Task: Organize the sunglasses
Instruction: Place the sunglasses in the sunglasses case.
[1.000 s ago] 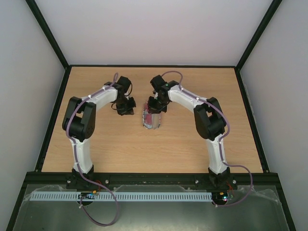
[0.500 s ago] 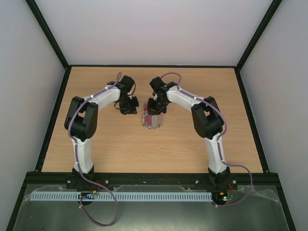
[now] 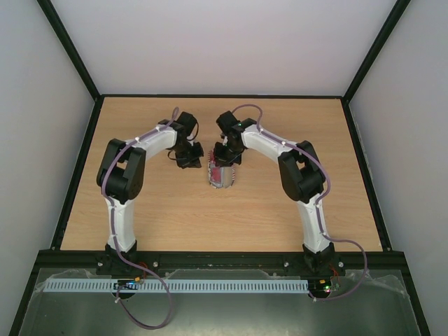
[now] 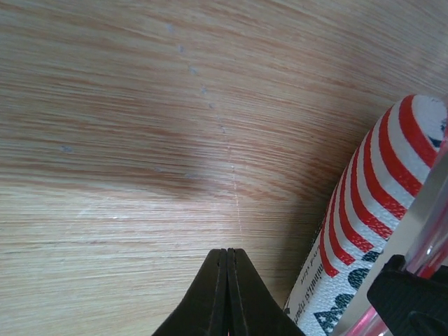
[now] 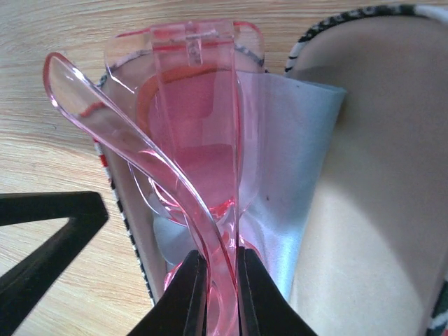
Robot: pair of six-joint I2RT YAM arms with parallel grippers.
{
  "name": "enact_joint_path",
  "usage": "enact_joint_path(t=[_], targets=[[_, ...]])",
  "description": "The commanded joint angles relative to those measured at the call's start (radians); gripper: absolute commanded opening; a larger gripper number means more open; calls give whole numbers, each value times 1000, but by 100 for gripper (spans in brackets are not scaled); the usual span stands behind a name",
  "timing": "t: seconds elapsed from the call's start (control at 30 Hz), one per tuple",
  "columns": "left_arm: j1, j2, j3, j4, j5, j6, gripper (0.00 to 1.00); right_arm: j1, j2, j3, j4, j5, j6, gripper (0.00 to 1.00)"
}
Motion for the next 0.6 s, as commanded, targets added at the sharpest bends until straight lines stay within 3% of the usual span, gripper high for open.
enact_joint_path(t=[0.0,0.37,0.47,0.57], targets=[[-21,28,22,10,36,-24,2,26,31,47,-96,37,-18,1],[-18,-1,-11,35,35,-30,2,57,55,75,-181,137,-33,2],[-15,-10,-22,37,36,-30,2,59,54,72,-186,150,-30,6],[-9,-32,-38,41,39,-31,2,59,61,97,-202,171,-37,15]])
